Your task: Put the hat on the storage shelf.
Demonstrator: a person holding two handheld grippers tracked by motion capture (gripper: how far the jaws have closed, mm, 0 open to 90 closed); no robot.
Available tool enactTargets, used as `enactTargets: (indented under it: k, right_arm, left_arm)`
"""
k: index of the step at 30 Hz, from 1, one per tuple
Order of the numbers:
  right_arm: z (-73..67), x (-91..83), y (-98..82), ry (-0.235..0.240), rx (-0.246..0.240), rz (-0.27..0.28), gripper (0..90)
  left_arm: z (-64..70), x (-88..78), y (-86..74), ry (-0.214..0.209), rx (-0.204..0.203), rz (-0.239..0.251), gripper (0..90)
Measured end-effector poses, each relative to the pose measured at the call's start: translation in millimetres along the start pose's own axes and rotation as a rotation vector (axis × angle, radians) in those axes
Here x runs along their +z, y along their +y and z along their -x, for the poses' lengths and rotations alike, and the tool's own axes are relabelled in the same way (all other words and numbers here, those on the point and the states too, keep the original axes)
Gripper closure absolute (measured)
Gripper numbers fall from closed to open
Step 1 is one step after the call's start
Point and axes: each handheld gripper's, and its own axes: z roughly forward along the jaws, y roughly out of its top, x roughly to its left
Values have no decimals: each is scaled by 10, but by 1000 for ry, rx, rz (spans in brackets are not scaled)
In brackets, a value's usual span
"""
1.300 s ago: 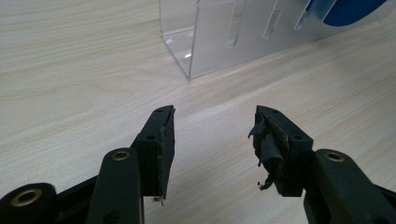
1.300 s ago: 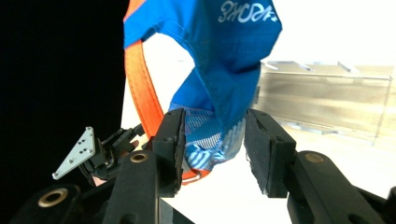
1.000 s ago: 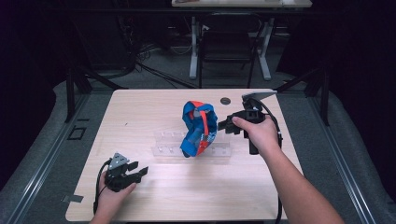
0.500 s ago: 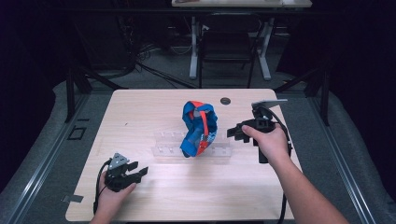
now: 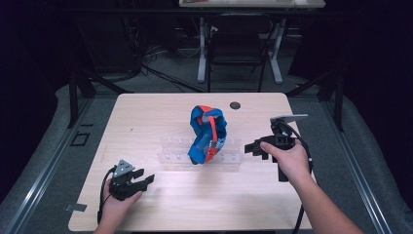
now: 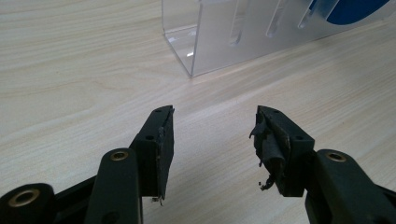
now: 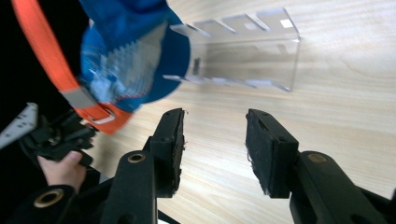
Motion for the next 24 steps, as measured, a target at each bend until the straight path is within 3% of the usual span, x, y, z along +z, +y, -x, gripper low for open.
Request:
enactTargets:
  k: [24]
  right_arm:
    - [314, 209, -471, -51, -48, 17, 549]
  left_arm:
    - [-3, -3, -3, 2, 4, -4, 480]
